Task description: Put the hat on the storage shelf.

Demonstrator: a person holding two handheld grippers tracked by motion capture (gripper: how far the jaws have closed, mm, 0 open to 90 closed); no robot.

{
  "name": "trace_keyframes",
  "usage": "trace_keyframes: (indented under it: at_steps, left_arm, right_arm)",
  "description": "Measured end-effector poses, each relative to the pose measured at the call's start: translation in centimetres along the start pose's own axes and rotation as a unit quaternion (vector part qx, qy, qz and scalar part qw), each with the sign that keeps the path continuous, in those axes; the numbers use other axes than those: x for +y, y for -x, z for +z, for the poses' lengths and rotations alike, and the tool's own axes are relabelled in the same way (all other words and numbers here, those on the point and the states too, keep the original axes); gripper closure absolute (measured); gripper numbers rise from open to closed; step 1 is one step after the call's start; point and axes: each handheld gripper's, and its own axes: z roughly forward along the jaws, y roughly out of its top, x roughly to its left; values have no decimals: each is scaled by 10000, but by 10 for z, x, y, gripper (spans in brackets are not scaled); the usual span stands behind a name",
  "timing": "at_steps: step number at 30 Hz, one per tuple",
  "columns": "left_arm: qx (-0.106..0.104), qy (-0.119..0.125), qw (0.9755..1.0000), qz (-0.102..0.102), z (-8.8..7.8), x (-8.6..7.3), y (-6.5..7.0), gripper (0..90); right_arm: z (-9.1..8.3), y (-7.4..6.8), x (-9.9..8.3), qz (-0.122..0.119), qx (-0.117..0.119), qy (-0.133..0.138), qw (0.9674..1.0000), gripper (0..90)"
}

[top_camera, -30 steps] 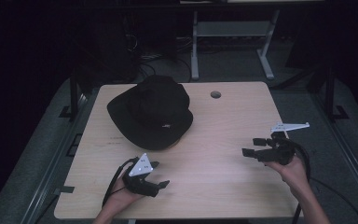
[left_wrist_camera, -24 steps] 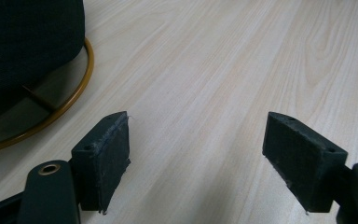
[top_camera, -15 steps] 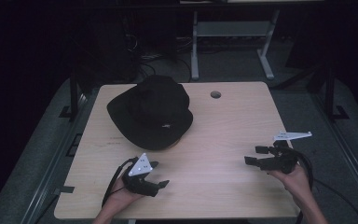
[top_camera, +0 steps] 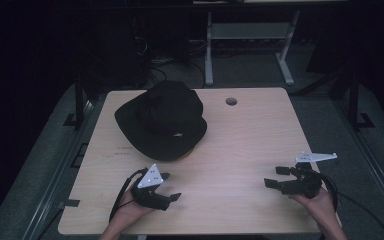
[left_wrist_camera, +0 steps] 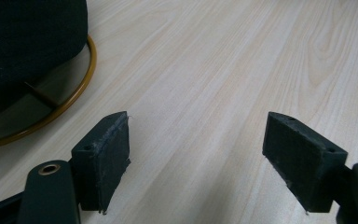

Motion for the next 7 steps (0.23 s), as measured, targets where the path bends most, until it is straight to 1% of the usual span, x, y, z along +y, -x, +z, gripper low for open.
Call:
trace_keyframes:
  at_steps: [4, 7]
  left_arm:
    - [3, 12, 10000, -8, -1, 0, 0, 226]
    - [11, 38, 10000, -37, -1, 1, -1, 226]
  right_arm:
    - [-3, -6, -8, 0, 21, 41, 10000, 159]
    - [-8, -10, -17, -26, 29, 220, 9998, 159]
